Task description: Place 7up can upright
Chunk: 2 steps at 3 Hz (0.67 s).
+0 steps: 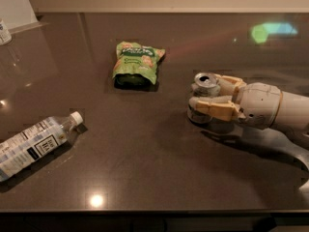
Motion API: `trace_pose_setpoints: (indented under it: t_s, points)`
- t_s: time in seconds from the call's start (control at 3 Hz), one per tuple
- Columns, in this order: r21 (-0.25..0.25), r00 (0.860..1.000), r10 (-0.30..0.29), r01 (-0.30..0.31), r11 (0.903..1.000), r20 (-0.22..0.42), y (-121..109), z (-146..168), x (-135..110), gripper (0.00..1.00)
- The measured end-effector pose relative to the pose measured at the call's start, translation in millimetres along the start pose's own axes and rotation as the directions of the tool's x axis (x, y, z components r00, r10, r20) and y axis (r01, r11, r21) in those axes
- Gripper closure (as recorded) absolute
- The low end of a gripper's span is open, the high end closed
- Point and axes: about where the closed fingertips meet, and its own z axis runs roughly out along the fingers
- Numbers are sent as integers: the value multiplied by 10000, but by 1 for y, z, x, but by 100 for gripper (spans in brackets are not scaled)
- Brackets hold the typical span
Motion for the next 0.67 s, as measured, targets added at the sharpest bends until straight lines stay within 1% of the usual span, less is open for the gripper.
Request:
trace_pose_setpoints:
  t_s: [0.33, 0.67]
  points:
    - [-30, 10000, -8, 8, 10000, 2, 1, 1, -1, 0]
    - [-32, 10000, -8, 8, 10000, 2, 1, 2, -1, 0]
